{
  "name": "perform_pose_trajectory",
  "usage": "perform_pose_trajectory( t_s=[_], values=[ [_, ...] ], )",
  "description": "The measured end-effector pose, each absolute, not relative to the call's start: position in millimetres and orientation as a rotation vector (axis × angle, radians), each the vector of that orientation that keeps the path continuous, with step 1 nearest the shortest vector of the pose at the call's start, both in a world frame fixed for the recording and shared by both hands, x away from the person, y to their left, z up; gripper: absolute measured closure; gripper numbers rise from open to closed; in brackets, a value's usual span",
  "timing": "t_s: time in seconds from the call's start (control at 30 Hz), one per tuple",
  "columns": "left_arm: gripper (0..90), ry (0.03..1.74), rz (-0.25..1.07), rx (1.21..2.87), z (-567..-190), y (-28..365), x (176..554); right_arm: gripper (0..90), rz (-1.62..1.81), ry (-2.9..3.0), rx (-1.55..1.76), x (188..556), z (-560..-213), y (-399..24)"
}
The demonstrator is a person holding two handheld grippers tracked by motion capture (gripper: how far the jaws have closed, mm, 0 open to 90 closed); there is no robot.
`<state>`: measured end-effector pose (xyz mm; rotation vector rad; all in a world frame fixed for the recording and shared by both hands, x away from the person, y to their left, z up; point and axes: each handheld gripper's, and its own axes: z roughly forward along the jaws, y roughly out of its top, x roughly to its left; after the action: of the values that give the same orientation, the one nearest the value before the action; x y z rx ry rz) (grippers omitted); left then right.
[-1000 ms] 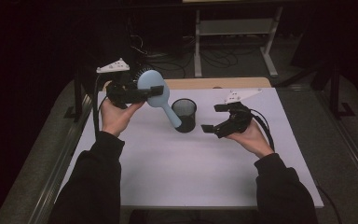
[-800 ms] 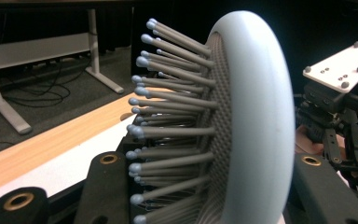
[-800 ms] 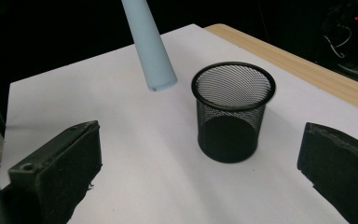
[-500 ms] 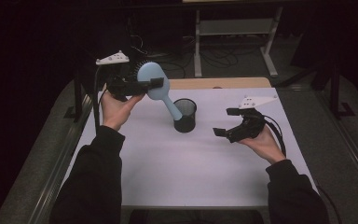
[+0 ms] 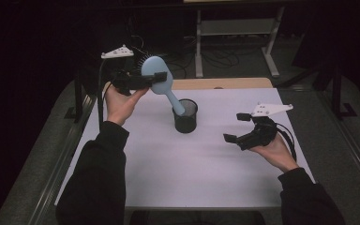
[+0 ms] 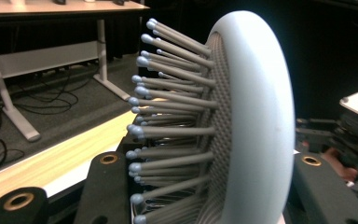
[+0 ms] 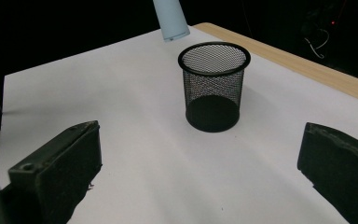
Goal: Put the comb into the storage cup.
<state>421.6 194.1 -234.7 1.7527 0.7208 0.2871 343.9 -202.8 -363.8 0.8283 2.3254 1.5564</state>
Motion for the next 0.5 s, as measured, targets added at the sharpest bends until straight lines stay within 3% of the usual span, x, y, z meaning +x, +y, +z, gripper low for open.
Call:
perform_pose_trajectory(
  t_s=[0.5],
  values=[
    [51.5, 0.795, 0.312, 1.696, -245.8, 196.2, 440.8, 0.0, 1.564, 2.275, 0.869, 328.4, -376.2, -225.4]
  ],
)
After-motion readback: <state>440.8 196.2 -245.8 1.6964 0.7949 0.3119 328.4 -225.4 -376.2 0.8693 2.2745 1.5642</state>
